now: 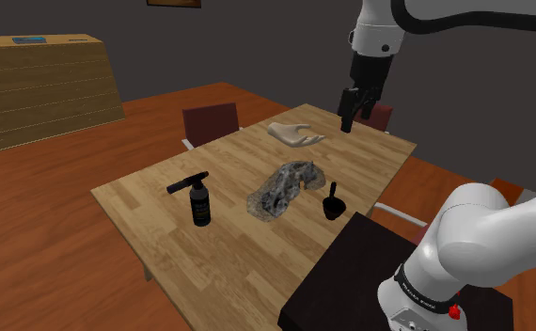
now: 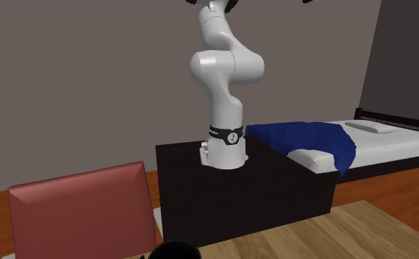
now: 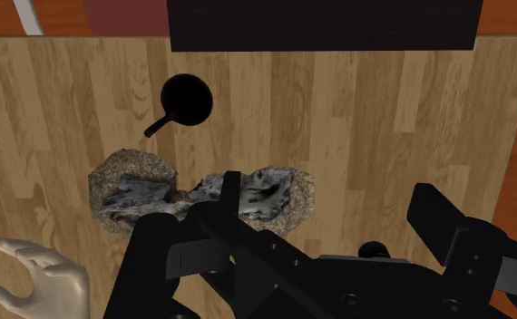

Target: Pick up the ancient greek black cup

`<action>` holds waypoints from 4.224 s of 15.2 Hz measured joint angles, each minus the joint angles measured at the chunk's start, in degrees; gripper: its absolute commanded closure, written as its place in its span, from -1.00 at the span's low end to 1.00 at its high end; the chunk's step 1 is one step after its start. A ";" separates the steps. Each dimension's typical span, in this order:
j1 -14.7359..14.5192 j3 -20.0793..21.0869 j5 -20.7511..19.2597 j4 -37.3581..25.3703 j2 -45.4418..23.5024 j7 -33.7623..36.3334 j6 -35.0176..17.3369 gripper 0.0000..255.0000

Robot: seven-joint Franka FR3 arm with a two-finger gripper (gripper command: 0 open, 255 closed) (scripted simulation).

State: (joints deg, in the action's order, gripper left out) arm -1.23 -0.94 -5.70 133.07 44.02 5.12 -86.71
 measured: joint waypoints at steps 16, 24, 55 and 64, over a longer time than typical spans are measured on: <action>5.65 -14.18 -5.51 19.46 -3.30 -7.18 -28.23 -1.00; 6.47 -24.77 -5.66 23.76 -16.79 -13.78 -48.77 -1.00; 4.51 -28.61 64.57 9.91 -64.41 -74.45 -71.13 1.00; -0.01 -34.75 53.29 12.61 -57.67 -65.37 -69.70 1.00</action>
State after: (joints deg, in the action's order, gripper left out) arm -1.24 -35.68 47.58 145.69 -13.65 -60.25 -156.40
